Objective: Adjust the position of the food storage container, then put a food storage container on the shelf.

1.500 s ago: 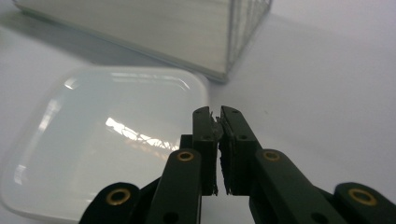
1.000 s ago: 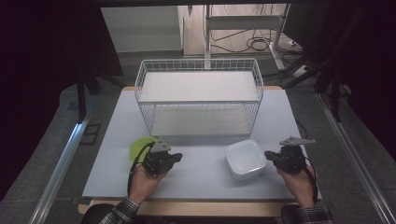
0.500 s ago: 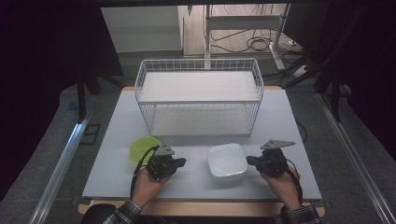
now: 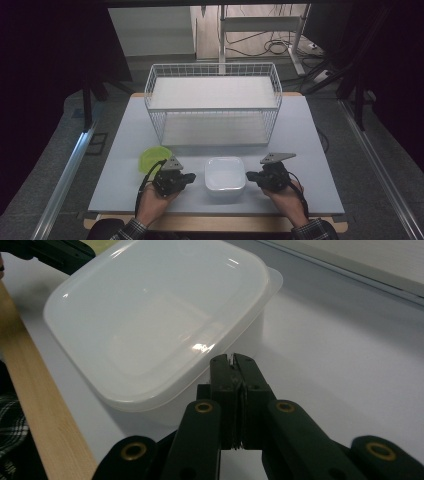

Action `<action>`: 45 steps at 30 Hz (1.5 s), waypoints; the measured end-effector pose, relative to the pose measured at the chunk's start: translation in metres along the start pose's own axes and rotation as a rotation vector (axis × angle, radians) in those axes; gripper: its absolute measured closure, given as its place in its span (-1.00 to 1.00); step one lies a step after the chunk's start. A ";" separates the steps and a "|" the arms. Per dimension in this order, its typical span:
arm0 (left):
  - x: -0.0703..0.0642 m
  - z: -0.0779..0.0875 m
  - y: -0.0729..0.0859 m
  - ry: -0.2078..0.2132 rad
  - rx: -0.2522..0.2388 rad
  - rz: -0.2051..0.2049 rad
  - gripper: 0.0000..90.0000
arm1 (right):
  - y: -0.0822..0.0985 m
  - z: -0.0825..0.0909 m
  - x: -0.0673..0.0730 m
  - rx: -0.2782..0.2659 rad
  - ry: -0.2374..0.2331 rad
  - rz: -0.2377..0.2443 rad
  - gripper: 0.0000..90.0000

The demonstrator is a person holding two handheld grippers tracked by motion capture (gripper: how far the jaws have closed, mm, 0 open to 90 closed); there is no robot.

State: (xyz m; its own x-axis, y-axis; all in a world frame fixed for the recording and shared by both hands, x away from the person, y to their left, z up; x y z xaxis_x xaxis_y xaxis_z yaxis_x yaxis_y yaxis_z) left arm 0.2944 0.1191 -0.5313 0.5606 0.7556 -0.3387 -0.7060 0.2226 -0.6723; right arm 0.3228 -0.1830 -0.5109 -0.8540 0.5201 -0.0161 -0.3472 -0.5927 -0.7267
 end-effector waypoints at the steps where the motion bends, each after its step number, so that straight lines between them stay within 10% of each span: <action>1: 0.000 0.000 0.000 0.000 0.000 0.000 0.92 | 0.000 0.000 0.000 0.000 0.000 0.000 0.94; 10: 0.002 0.008 0.005 -0.045 -0.004 -0.020 0.74 | -0.004 -0.003 0.006 0.010 0.003 0.039 0.81; 18: 0.007 0.017 0.010 -0.097 -0.060 -0.024 -0.23 | 0.003 0.007 -0.001 -0.005 0.065 0.050 0.07; 26: 0.007 0.020 0.013 -0.078 -0.061 -0.015 -0.72 | 0.006 0.009 -0.003 -0.036 0.058 0.061 -0.37; 45: 0.005 0.009 0.014 -0.029 -0.085 -0.042 -0.90 | 0.002 0.008 -0.003 -0.089 0.038 0.042 -0.69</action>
State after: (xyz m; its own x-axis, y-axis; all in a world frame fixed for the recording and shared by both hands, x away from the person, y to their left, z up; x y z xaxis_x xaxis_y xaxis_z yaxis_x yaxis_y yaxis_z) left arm 0.2837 0.1317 -0.5368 0.5754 0.7643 -0.2911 -0.6424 0.2021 -0.7393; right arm 0.3218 -0.1906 -0.5069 -0.8509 0.5202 -0.0725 -0.2747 -0.5583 -0.7828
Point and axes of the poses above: each handheld gripper's, and its own axes: z roughly backward along the jaws, y roughly out of its underside, x roughly to its left, the point moved 3 cm from there along -z, roughly forward along the jaws, and after that the axes turned 14 degrees about z, right-handed, at the moved point
